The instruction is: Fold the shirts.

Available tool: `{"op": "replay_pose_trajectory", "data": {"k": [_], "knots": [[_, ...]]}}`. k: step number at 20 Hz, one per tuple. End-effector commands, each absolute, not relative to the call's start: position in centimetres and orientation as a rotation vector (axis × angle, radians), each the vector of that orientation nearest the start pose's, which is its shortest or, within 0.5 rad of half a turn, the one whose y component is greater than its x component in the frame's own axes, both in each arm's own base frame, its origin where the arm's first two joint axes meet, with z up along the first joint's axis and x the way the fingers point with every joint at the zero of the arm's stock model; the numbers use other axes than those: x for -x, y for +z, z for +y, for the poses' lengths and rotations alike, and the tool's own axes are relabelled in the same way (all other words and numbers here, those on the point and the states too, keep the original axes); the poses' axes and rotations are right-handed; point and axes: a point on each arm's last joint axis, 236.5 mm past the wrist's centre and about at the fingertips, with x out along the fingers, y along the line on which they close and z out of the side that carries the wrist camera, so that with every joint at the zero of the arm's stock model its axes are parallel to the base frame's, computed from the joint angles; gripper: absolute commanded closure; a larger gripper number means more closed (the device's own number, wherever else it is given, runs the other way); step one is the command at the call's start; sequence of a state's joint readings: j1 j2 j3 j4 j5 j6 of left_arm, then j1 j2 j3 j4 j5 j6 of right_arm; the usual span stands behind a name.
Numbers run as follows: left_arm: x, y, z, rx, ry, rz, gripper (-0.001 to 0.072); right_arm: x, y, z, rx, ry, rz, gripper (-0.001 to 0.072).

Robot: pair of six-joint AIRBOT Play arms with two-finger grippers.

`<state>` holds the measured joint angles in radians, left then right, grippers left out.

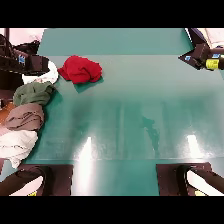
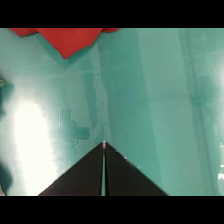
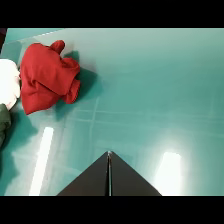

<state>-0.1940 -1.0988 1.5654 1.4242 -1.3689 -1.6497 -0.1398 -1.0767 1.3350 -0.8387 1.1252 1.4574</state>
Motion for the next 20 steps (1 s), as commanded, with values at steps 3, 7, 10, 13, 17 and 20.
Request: {"op": "replay_pose_trajectory", "data": {"k": [3, 7, 10, 13, 17, 20], "knots": [[-36.8, 21.7, -10.7, 0.077, -0.266, 0.919, 0.0682, -40.7, 21.5, 8.7, -0.528, 0.396, 0.756, 0.0695], [-36.8, 21.7, -10.7, 0.077, -0.266, 0.919, 0.0683, -40.7, 21.5, 8.7, -0.528, 0.396, 0.756, 0.0696], [-36.8, 21.6, -10.7, 0.077, -0.265, 0.92, 0.0683, -40.7, 21.5, 8.7, -0.528, 0.396, 0.756, 0.0696], [-36.9, 21.7, -10.7, 0.078, -0.266, 0.915, 0.0682, -40.7, 21.5, 8.7, -0.528, 0.396, 0.756, 0.0696], [-39.2, 23.8, -11.0, 0.099, -0.267, 0.781, 0.0681, -40.9, 21.7, 8.6, -0.53, 0.392, 0.746, 0.0695], [-42.2, 23.6, -11.2, 0.09, -0.259, 0.717, 0.0148, -40.8, 21.7, 8.7, -0.533, 0.396, 0.748, 0.0695]]}}
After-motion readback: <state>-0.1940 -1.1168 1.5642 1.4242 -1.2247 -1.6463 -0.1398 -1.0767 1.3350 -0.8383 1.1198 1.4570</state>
